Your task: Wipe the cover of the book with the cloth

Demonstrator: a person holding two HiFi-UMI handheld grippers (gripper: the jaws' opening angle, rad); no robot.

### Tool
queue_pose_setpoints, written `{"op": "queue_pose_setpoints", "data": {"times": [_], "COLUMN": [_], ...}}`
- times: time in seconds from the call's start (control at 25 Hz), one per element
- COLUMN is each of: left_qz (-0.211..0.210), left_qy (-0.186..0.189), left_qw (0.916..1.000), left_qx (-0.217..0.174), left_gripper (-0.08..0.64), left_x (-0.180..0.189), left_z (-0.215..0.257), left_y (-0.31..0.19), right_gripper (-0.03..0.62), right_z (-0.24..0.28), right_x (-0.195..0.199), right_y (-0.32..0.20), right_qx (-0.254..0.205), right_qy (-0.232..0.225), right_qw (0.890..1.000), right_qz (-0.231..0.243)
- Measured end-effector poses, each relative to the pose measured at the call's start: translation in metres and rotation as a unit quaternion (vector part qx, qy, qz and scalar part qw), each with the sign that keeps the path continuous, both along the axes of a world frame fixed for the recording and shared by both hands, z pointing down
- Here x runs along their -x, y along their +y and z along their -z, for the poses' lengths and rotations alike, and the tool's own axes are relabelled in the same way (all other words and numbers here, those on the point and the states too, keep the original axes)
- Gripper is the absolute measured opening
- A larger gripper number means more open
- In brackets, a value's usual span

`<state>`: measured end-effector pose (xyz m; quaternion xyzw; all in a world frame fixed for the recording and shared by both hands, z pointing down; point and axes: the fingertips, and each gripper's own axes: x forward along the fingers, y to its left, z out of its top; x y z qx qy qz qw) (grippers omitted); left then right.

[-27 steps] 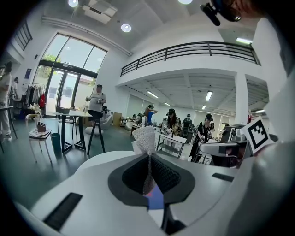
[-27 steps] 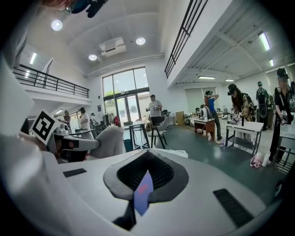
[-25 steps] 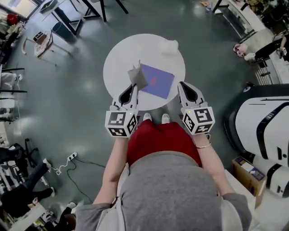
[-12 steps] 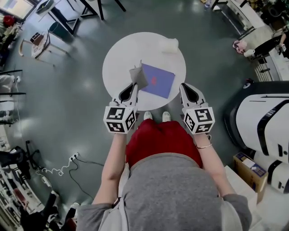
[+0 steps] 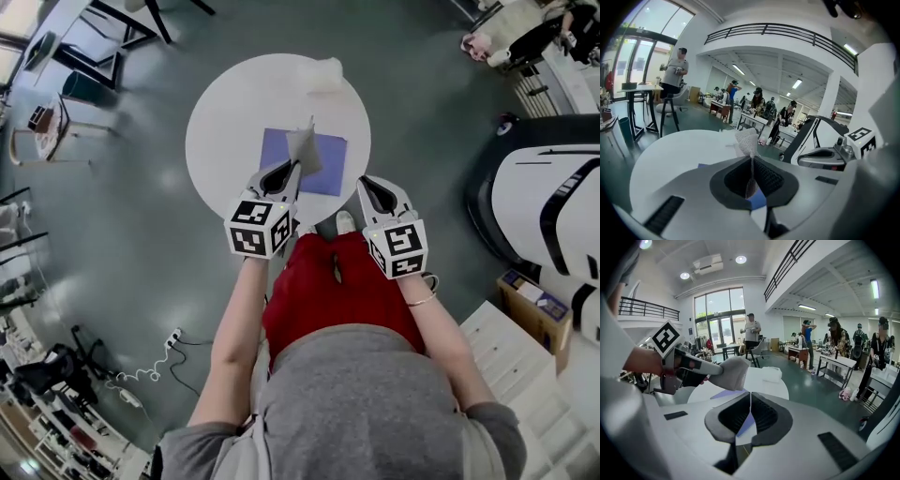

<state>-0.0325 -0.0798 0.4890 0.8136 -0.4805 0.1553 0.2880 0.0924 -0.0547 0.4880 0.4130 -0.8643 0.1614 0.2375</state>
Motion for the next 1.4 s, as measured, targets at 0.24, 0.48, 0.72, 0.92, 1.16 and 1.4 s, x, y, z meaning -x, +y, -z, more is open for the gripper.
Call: {"op": "queue_pose_setpoints", "data": {"times": [0.24,0.48,0.72,0.92,1.16,1.4], "left_qz": [-0.067,-0.108,-0.105,-0.091,-0.047,0.001], "left_qy": [0.002,-0.001,-0.024,-0.037,-0.062,-0.074], "left_qw": [0.9969,0.991,0.9871,0.9867,0.9877,0.9871], "left_qx": [0.042,0.079,0.118,0.13,0.136,0.142], "left_gripper": [0.025,0.025,0.025,0.025,0.025,0.025], "left_x": [-0.037,-0.07,-0.068,-0.05,-0.01,0.037], "left_z": [-0.034,-0.066,-0.1,-0.114,-0.122,-0.125], "left_y": [-0.019,-0.035,-0.044,-0.049,-0.049,-0.043], "right_gripper": [0.031,0.031,0.031,0.031,0.031,0.031], "right_z": [-0.023,-0.038,-0.052,-0.064,-0.069,-0.073], "right_x": [0.008,0.006,0.005,0.009,0.017,0.032], "right_y": [-0.006,-0.013,-0.016,-0.018,-0.02,-0.021], "right_qx": [0.018,0.035,0.058,0.066,0.073,0.07], "right_qy": [0.022,0.028,0.031,0.036,0.042,0.05], "right_qw": [1.0,0.999,0.997,0.997,0.996,0.996], "right_qz": [-0.007,-0.024,-0.034,-0.026,-0.01,0.013]}}
